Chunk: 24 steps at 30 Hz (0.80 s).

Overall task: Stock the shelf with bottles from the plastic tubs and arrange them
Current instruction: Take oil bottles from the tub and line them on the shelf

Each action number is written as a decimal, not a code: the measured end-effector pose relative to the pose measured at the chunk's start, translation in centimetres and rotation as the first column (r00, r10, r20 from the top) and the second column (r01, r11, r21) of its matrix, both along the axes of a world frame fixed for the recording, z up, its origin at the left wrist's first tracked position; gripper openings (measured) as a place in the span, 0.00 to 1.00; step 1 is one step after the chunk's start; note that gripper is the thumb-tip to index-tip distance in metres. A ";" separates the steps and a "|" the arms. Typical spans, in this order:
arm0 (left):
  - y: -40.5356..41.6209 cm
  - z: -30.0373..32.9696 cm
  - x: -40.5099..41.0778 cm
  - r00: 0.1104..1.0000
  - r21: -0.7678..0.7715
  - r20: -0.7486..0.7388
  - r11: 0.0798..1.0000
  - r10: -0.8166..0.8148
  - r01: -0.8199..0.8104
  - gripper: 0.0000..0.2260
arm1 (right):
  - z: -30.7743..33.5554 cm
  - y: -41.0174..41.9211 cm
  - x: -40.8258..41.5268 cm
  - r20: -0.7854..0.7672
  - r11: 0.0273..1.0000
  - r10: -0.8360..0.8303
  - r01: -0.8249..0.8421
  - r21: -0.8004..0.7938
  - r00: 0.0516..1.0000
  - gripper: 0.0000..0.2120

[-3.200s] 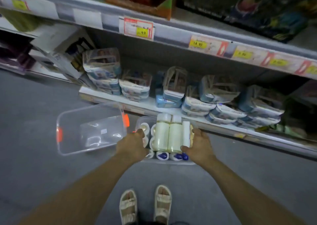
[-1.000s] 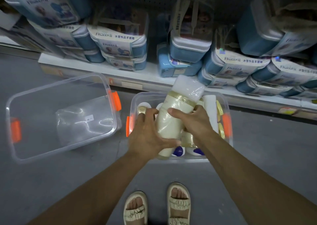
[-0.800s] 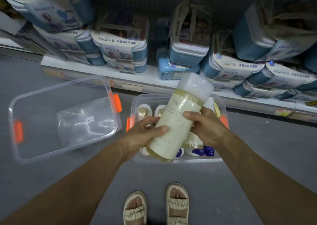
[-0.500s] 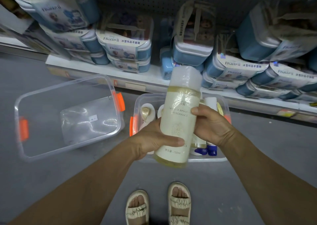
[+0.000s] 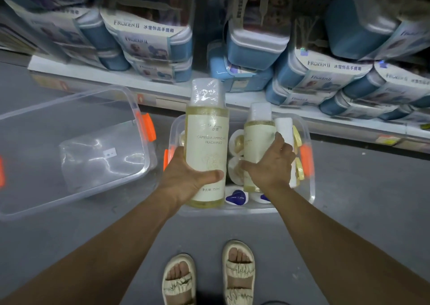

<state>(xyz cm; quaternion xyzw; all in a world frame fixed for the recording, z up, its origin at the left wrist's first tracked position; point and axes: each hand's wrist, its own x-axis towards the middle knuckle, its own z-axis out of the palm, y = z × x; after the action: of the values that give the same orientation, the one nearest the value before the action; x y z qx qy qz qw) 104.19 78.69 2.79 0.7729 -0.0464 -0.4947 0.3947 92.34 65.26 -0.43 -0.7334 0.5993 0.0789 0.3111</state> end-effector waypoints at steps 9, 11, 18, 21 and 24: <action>-0.2 -2.6 -0.2 0.997 0.038 0.056 0.998 0.051 -0.054 0.34 | -3.2 -0.8 1.1 -0.108 0.991 -0.131 0.130 -0.021 0.985 0.43; -0.1 -2.5 -0.2 0.997 0.047 0.057 0.998 0.046 -0.048 0.34 | -2.9 -1.6 0.9 -0.036 0.979 -0.184 0.187 0.080 0.982 0.41; 0.2 -0.5 0.0 0.995 0.043 0.089 0.998 0.040 -0.044 0.35 | 1.1 -2.7 -1.2 0.309 0.830 -0.438 0.248 0.499 0.844 0.29; 0.4 1.6 0.2 0.994 0.013 0.085 0.998 0.067 -0.068 0.30 | 3.7 -2.8 -1.7 0.352 0.756 -0.492 0.191 0.626 0.796 0.28; 0.8 4.3 0.7 0.995 -0.015 0.077 0.997 0.070 -0.069 0.28 | 6.9 -2.8 -1.9 0.404 0.729 -0.485 0.103 0.677 0.775 0.31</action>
<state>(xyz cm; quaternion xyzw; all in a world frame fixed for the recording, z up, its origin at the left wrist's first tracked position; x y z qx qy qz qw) 104.92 79.53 7.10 0.7902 -0.0379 -0.4498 0.4145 90.42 62.47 6.47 -0.4685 0.5349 0.0014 0.7031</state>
